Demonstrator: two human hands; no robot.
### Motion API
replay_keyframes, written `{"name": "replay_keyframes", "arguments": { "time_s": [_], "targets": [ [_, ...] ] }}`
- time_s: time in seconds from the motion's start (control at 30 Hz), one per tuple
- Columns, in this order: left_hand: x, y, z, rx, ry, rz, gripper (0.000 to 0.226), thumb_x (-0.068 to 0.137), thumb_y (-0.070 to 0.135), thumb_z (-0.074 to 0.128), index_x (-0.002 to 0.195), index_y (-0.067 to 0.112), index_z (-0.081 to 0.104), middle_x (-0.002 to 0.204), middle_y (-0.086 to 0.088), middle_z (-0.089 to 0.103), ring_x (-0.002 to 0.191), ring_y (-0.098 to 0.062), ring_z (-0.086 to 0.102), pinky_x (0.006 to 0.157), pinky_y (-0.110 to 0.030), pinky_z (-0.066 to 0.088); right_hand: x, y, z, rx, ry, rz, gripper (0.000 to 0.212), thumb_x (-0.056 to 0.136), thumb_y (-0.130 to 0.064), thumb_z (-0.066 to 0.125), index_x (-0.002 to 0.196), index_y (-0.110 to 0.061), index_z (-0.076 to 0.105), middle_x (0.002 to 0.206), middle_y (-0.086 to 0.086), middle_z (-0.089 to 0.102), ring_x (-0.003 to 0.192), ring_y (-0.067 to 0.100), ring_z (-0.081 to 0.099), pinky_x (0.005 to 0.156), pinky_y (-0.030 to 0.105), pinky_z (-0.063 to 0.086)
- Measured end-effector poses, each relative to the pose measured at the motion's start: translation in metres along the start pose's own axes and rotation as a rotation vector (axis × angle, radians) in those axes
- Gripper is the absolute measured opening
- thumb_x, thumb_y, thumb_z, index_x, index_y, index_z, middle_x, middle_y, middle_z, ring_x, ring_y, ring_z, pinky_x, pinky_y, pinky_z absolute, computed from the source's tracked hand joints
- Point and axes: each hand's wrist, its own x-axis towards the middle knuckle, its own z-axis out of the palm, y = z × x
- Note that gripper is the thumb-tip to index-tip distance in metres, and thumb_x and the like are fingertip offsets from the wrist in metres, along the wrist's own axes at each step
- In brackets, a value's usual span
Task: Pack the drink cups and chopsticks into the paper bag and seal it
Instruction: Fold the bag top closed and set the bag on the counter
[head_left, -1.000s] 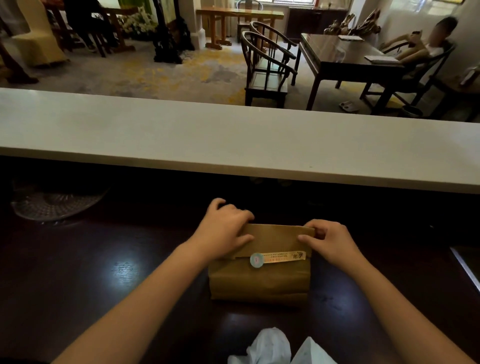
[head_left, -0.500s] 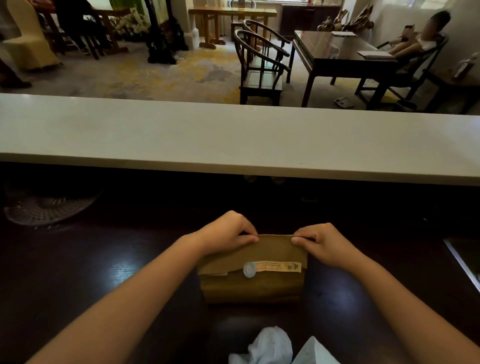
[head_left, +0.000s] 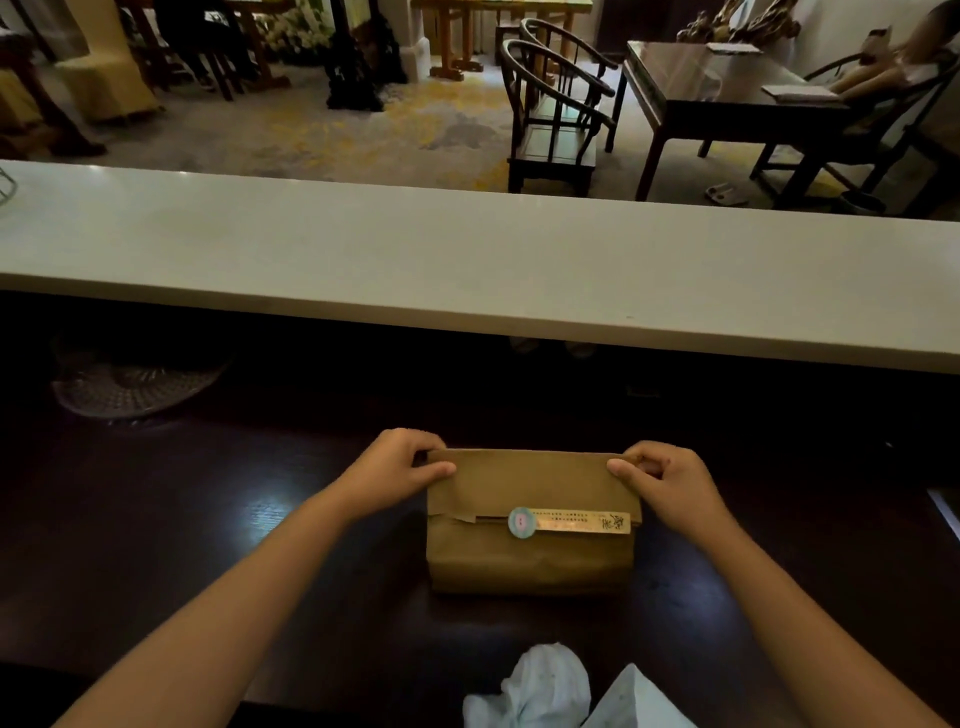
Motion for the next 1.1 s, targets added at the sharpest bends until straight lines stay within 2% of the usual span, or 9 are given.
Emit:
{"name": "replay_keyframes", "arguments": {
  "time_s": [0.2, 0.27, 0.37, 0.5, 0.7, 0.8, 0.87, 0.97, 1.1],
  "targets": [
    [-0.005, -0.002, 0.033, -0.075, 0.324, -0.202, 0.017, 0.081, 0.026, 0.067, 0.074, 0.033, 0.053, 0.075, 0.007, 0.057, 0.076, -0.013, 0.054, 0.071, -0.032, 0.042, -0.027, 0.020, 0.034, 0.222, 0.072, 0.135, 0.026, 0.080, -0.009, 0.067, 0.106, -0.010, 0.063, 0.098, 0.000, 0.065, 0.093, 0.013, 0.061, 0.072, 0.011, 0.046],
    [-0.008, 0.010, 0.041, 0.129, 0.490, -0.259, 0.025, 0.079, 0.029, 0.066, 0.103, 0.025, 0.059, 0.110, 0.001, 0.062, 0.110, -0.020, 0.053, 0.097, -0.041, 0.036, -0.024, 0.026, 0.038, 0.248, 0.128, 0.158, 0.020, 0.082, -0.009, 0.064, 0.102, -0.007, 0.066, 0.102, 0.009, 0.066, 0.097, 0.021, 0.061, 0.073, 0.013, 0.048],
    [-0.021, 0.044, 0.057, 0.402, 0.662, -0.128, 0.065, 0.085, 0.038, 0.047, 0.142, 0.016, 0.027, 0.153, -0.009, 0.020, 0.143, -0.023, 0.010, 0.114, -0.046, -0.002, -0.020, 0.026, 0.042, 0.287, 0.148, 0.187, 0.017, 0.083, -0.009, 0.063, 0.099, -0.005, 0.067, 0.106, 0.009, 0.062, 0.097, 0.021, 0.059, 0.070, 0.009, 0.048],
    [-0.033, 0.081, 0.108, 0.564, 0.351, 0.250, 0.069, 0.087, 0.057, 0.034, 0.147, 0.029, 0.013, 0.157, -0.006, 0.010, 0.144, -0.022, 0.004, 0.112, -0.050, 0.005, -0.015, 0.027, 0.044, 0.349, 0.159, 0.282, 0.018, 0.083, -0.009, 0.062, 0.097, 0.001, 0.067, 0.110, 0.008, 0.057, 0.094, 0.019, 0.056, 0.068, 0.016, 0.043],
    [-0.022, 0.052, 0.141, 0.617, 0.112, 0.129, 0.076, 0.082, 0.069, 0.031, 0.147, 0.032, 0.014, 0.156, -0.007, 0.017, 0.143, -0.025, 0.007, 0.108, -0.052, 0.010, -0.015, 0.023, 0.054, 0.228, 0.251, 0.352, 0.010, 0.081, -0.020, 0.067, 0.072, -0.015, 0.065, 0.106, 0.012, 0.062, 0.092, 0.026, 0.061, 0.075, 0.033, 0.046],
    [-0.020, 0.053, 0.142, 0.600, 0.080, 0.099, 0.080, 0.079, 0.071, 0.033, 0.146, 0.031, 0.016, 0.156, -0.006, 0.018, 0.143, -0.025, 0.011, 0.107, -0.053, 0.010, -0.026, 0.017, 0.061, -0.379, 0.411, 0.086, 0.034, 0.081, -0.016, 0.060, 0.114, -0.010, 0.055, 0.129, 0.013, 0.051, 0.123, 0.030, 0.045, 0.099, 0.039, 0.033],
    [-0.019, 0.055, 0.143, 0.601, 0.061, 0.087, 0.083, 0.076, 0.070, 0.037, 0.145, 0.028, 0.021, 0.155, -0.007, 0.020, 0.142, -0.025, 0.012, 0.106, -0.054, 0.011, -0.038, 0.016, 0.074, -0.761, 0.283, -0.172, 0.050, 0.082, -0.021, 0.047, 0.131, -0.011, 0.042, 0.143, 0.011, 0.042, 0.135, 0.026, 0.029, 0.110, 0.044, 0.015],
    [-0.018, 0.053, 0.142, 0.639, 0.049, 0.111, 0.086, 0.073, 0.066, 0.040, 0.145, 0.022, 0.022, 0.155, -0.011, 0.021, 0.143, -0.027, 0.014, 0.106, -0.054, 0.012, -0.053, 0.024, 0.089, -0.908, 0.048, -0.246, 0.059, 0.087, -0.037, 0.032, 0.136, -0.005, 0.035, 0.145, 0.013, 0.040, 0.138, 0.024, 0.030, 0.112, 0.045, 0.008],
    [-0.029, 0.034, 0.131, 0.679, 0.068, 0.102, 0.088, 0.073, 0.074, 0.037, 0.147, 0.029, 0.017, 0.154, -0.018, 0.015, 0.143, -0.030, 0.014, 0.108, -0.052, 0.013, -0.054, 0.039, 0.077, -0.956, 0.016, -0.260, 0.064, 0.087, -0.046, 0.032, 0.140, -0.011, 0.032, 0.148, 0.011, 0.034, 0.139, 0.021, 0.026, 0.111, 0.043, 0.011]
  ]
}}
